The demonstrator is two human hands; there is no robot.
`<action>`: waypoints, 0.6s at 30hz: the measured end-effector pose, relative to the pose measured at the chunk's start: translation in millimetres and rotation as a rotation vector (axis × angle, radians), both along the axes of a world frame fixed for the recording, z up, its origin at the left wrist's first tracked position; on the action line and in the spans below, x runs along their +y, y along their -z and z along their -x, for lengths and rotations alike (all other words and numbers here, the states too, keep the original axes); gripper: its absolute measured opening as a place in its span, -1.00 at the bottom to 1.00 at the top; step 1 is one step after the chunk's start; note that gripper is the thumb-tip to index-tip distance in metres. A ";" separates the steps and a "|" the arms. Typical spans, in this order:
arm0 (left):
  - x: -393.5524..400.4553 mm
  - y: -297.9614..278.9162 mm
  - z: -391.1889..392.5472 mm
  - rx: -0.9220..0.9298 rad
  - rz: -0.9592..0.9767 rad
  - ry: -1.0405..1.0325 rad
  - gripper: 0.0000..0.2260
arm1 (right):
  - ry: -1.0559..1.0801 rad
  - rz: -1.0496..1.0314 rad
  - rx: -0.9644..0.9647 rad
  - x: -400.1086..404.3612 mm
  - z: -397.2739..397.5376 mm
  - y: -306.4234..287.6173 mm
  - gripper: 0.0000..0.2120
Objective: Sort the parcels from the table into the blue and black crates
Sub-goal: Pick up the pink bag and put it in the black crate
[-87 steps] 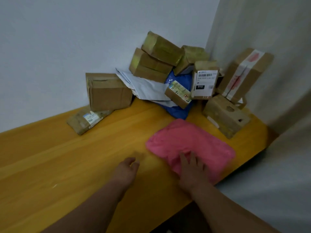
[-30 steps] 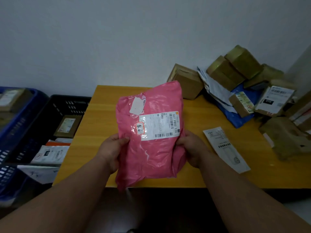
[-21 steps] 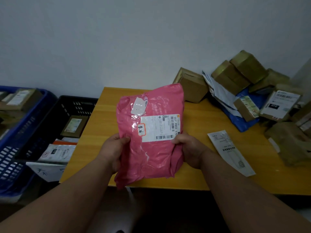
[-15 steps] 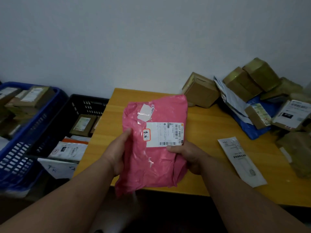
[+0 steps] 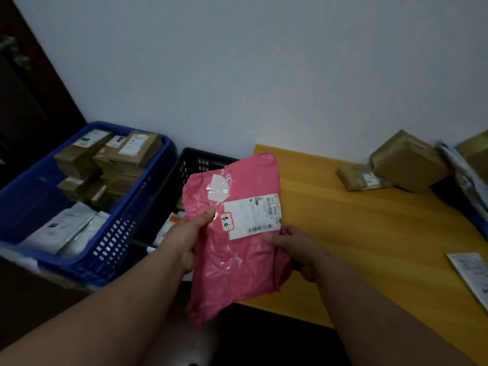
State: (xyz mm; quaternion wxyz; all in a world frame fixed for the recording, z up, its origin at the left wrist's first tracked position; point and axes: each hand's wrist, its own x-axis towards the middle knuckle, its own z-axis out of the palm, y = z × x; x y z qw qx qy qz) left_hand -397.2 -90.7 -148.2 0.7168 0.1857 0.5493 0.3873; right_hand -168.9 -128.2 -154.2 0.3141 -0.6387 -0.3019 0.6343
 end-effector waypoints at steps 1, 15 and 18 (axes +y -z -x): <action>6.1 1.2 16.4 0.004 0.015 -0.035 -0.62 | 0.006 0.015 -0.020 5.6 13.3 3.1 -0.60; 57.4 11.7 131.0 0.006 0.149 -0.420 -0.58 | 0.069 0.109 0.099 79.5 147.1 23.9 -0.54; 71.8 21.9 144.3 0.090 0.128 -0.446 -0.58 | 0.116 -0.020 0.015 105.3 161.7 34.2 -0.42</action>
